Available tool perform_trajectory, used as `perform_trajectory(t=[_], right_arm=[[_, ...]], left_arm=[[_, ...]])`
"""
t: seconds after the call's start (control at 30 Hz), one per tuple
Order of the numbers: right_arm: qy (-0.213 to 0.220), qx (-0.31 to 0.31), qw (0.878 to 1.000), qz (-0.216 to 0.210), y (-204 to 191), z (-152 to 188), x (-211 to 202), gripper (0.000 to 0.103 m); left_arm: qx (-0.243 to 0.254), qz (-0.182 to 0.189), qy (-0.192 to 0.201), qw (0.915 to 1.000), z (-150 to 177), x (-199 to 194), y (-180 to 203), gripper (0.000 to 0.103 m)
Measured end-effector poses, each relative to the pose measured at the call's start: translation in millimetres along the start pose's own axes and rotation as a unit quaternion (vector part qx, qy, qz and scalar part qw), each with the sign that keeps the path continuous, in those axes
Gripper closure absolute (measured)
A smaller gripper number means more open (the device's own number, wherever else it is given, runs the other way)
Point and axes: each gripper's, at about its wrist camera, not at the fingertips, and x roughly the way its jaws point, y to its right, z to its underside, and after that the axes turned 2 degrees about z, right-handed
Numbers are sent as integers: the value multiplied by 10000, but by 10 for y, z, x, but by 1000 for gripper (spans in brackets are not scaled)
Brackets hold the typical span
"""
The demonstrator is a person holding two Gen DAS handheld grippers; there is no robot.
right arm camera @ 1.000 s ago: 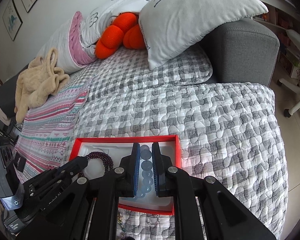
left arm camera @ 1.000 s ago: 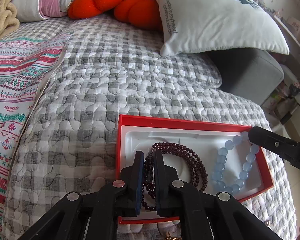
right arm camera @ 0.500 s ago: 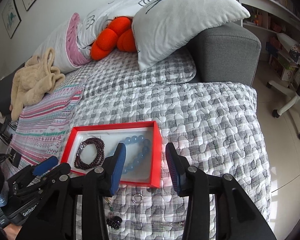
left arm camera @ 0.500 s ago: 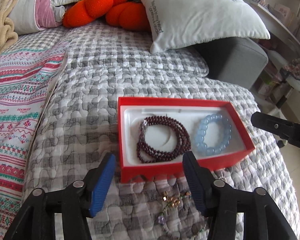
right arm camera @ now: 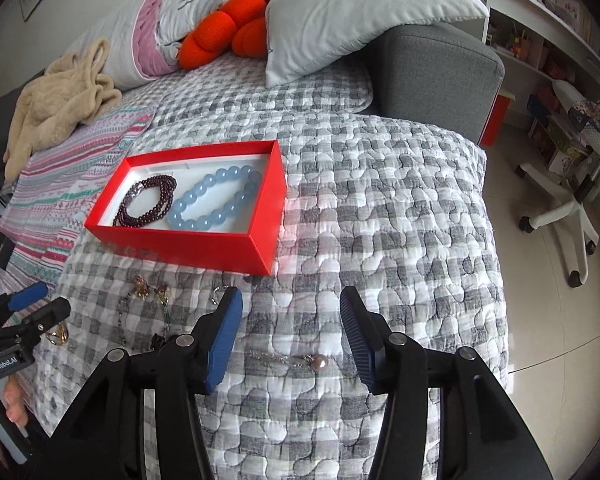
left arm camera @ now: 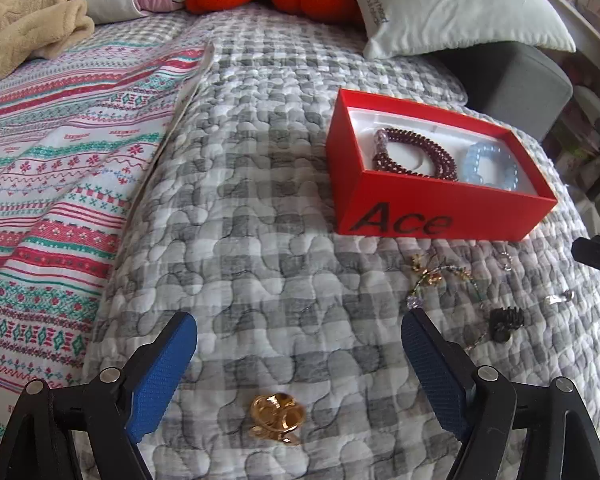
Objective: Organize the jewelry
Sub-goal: 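Grasp the gold ring with the left gripper while the right grasps the pearl pendant necklace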
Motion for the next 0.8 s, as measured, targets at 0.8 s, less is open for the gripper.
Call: perform_trajectory(t=[0.8], right_arm=[[-417, 424, 9982, -93, 135, 150, 20, 34]], left_arm=[[61, 499, -423, 9978, 57, -52, -244, 15]])
